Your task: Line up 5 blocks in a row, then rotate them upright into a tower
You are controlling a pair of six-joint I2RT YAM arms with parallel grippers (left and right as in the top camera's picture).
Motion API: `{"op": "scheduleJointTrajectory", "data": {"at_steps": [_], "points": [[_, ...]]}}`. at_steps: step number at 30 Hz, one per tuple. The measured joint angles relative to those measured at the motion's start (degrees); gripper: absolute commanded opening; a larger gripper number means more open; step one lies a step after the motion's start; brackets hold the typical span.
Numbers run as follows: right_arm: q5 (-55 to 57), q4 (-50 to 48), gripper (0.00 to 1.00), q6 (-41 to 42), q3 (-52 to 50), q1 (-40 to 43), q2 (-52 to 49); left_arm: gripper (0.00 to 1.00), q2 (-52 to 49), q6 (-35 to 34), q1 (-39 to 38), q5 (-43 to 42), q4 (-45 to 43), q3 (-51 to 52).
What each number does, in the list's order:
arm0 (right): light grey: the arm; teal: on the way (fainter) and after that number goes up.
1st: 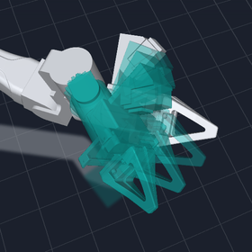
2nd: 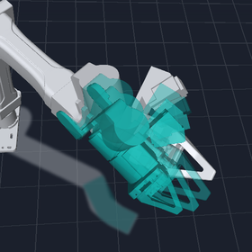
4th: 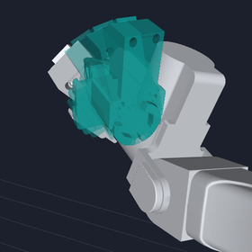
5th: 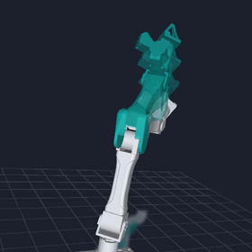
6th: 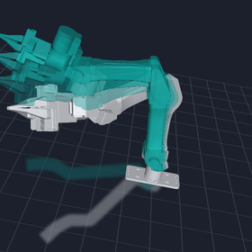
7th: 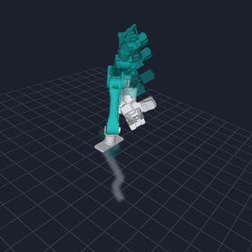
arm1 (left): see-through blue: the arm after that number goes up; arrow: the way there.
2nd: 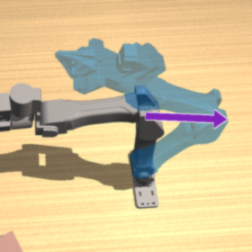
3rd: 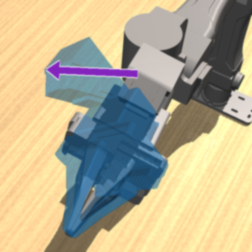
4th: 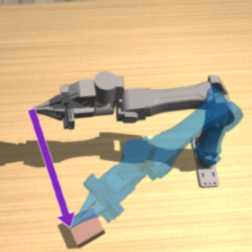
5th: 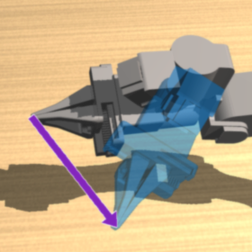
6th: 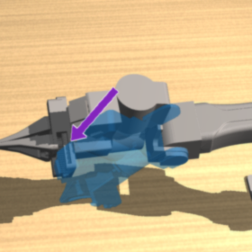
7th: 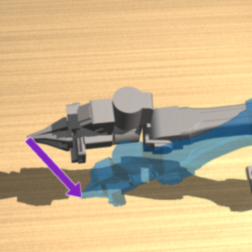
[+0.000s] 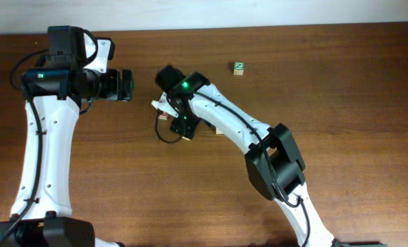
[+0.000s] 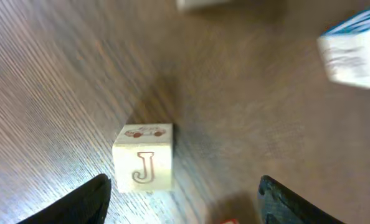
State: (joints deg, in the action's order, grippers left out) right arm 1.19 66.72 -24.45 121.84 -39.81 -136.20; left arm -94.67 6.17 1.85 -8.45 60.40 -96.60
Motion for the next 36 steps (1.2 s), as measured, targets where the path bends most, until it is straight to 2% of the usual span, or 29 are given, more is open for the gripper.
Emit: {"op": "scheduleJointTrajectory", "data": {"at_steps": [1,2,3,5,7,9,11,14,17,23,24,29,36], "points": [[-0.2,0.5,0.63,0.8,1.8,0.1,0.0,0.99,0.0,0.0,0.0,0.0,0.0,0.0],[-0.8,0.6,0.51,2.4,3.1,0.2,0.0,0.99,0.0,0.0,0.0,0.0,0.0,0.0],[-2.6,0.1,0.27,5.5,3.9,0.5,0.0,0.99,0.0,0.0,0.0,0.0,0.0,0.0],[-7.7,-1.8,0.22,14.9,3.9,1.3,0.0,0.99,0.0,0.0,0.0,0.0,0.0,0.0],[-11.6,-5.5,0.22,29.9,3.0,1.6,0.0,0.99,0.0,0.0,0.0,0.0,0.0,0.0],[-13.1,-9.6,0.22,40.0,-1.0,1.5,0.1,0.99,0.0,0.0,0.0,0.0,0.0,0.0],[-14.0,-12.7,0.22,46.1,-6.5,1.2,-0.1,0.99,0.0,0.0,0.0,0.0,0.0,0.0],[-14.2,-13.2,0.22,49.5,-9.1,1.1,-0.2,0.99,0.0,0.0,0.0,0.0,0.0,0.0],[-12.5,-11.3,0.22,49.7,-9.2,1.1,-0.2,0.99,0.0,0.0,0.0,0.0,0.0,0.0],[-11.8,-7.2,0.23,38.6,-9.1,1.7,-0.2,0.99,0.0,0.0,0.0,0.0,0.0,0.0],[-13.5,-5.8,0.23,34.8,-9.1,2.4,-0.2,0.99,0.0,0.0,0.0,0.0,0.0,0.0],[-20.6,1.4,0.23,27.0,-7.0,4.9,2.1,0.99,0.0,0.0,0.0,0.0,0.0,0.0],[-19.6,2.6,0.23,24.0,-11.8,0.3,2.8,0.99,0.0,0.0,0.0,0.0,0.0,0.0]]}}
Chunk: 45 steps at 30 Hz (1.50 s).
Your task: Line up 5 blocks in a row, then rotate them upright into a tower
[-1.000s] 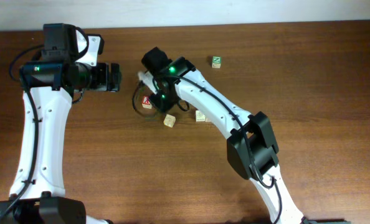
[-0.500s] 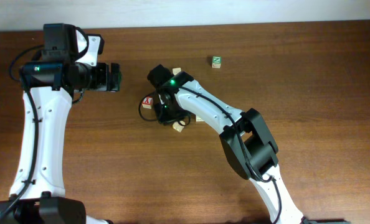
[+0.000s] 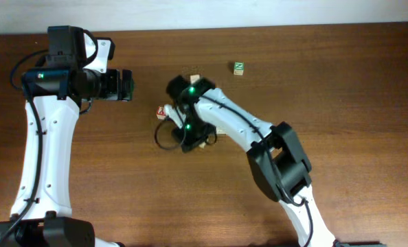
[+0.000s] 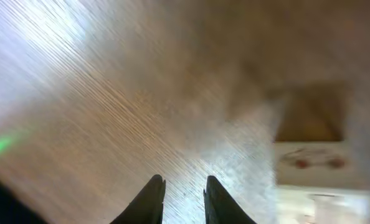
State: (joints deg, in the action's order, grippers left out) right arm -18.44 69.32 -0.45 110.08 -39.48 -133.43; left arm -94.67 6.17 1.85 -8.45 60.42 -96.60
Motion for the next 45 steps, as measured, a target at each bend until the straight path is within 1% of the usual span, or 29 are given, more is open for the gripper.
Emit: {"op": "scheduleJointTrajectory", "data": {"at_steps": [3,8,12,17,22,29,30,33,36,39,40,43,44,45], "points": [[5.1,-1.2,0.23,-0.2,-4.4,-0.4,0.0,0.99,0.0,0.0,0.0,0.0,0.0,0.0],[9.2,-4.7,0.22,-0.3,-4.6,2.4,0.2,0.99,0.0,0.0,0.0,0.0,0.0,0.0],[10.1,-6.6,0.22,-0.9,-4.6,4.6,0.3,0.99,0.0,0.0,0.0,0.0,0.0,0.0],[10.3,-6.6,0.22,-2.3,-4.6,5.2,0.3,0.99,0.0,0.0,0.0,0.0,0.0,0.0],[10.7,-5.2,0.21,-6.1,-4.6,5.2,0.3,0.99,0.0,0.0,0.0,0.0,0.0,0.0],[17.4,-3.6,0.21,-9.2,-4.6,5.2,0.3,0.99,0.0,0.0,0.0,0.0,0.0,0.0],[18.9,-3.7,0.18,-10.6,-4.6,5.2,0.3,0.99,0.0,0.0,0.0,0.0,0.0,0.0],[20.4,-3.4,0.17,-12.5,-4.5,5.2,0.3,0.99,0.0,0.0,0.0,0.0,0.0,0.0],[19.3,1.6,0.18,-13.3,-0.7,5.2,0.3,0.99,0.0,0.0,0.0,0.0,0.0,0.0],[14.6,3.4,0.17,-13.5,5.3,5.2,0.4,0.99,0.0,0.0,0.0,0.0,0.0,0.0],[13.7,2.9,0.17,-13.0,5.7,5.2,0.5,0.99,0.0,0.0,0.0,0.0,0.0,0.0],[11.6,-4.8,0.15,-6.4,5.9,5.3,0.5,0.99,0.0,0.0,0.0,0.0,0.0,0.0],[11.2,-8.5,0.15,-2.4,5.6,5.3,0.5,0.99,0.0,0.0,0.0,0.0,0.0,0.0],[11.1,-10.4,0.14,-0.9,4.6,5.3,0.6,0.99,0.0,0.0,0.0,0.0,-0.1,0.0]]}}
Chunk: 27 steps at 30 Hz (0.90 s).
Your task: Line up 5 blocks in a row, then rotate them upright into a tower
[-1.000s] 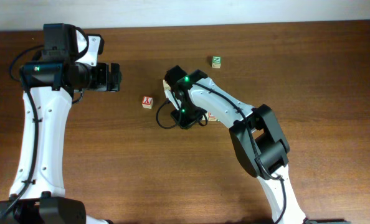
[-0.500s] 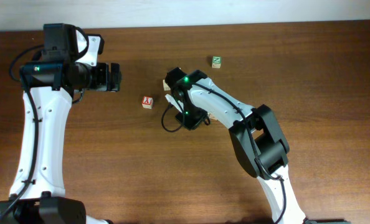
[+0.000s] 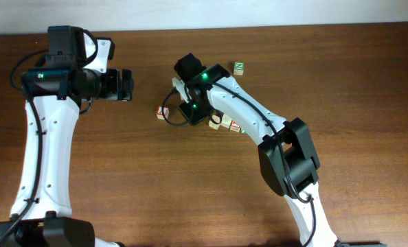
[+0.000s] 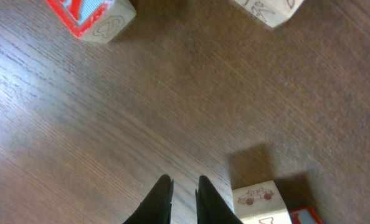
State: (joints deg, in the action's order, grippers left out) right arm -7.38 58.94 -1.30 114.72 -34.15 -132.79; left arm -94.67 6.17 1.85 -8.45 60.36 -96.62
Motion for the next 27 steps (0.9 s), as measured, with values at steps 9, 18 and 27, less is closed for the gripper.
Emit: {"op": "scheduleJointTrajectory", "data": {"at_steps": [9,18,27], "points": [[-0.3,-3.0,0.06,7.4,-3.1,5.9,0.0,0.99,0.0,0.0,0.0,0.0,0.1,0.0],[6.3,-2.4,0.05,16.8,-3.8,11.0,0.0,0.99,0.0,0.0,0.0,0.0,0.1,0.0],[2.8,1.1,0.05,13.2,-4.3,10.7,-0.5,0.99,0.0,0.0,0.0,0.0,0.1,0.0]]}}
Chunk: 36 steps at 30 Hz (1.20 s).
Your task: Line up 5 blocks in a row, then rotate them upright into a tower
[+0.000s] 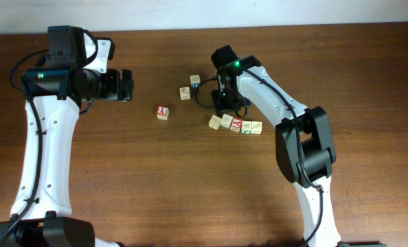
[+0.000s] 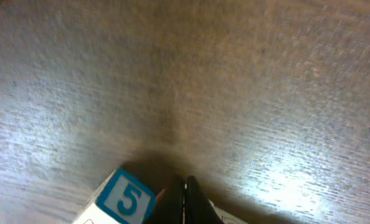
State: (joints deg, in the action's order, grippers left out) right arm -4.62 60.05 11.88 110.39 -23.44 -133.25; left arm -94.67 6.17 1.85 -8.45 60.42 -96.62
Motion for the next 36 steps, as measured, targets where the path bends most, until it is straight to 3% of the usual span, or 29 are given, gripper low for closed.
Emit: {"op": "scheduleJointTrajectory", "data": {"at_steps": [16,21,28,36], "points": [[-0.4,4.0,0.05,-10.8,0.0,0.0,0.0,0.99,0.0,0.0,0.0,0.0,0.0,0.0],[0.2,1.9,0.05,-8.2,0.0,1.2,0.0,0.99,0.0,0.0,0.0,0.0,0.0,0.0],[-12.5,-3.2,0.05,-9.0,0.0,-2.0,0.0,0.99,0.0,0.0,0.0,0.0,0.0,0.0],[-10.8,-3.0,0.05,-7.3,0.0,-5.9,-0.2,0.99,0.0,0.0,0.0,0.0,0.0,0.0]]}}
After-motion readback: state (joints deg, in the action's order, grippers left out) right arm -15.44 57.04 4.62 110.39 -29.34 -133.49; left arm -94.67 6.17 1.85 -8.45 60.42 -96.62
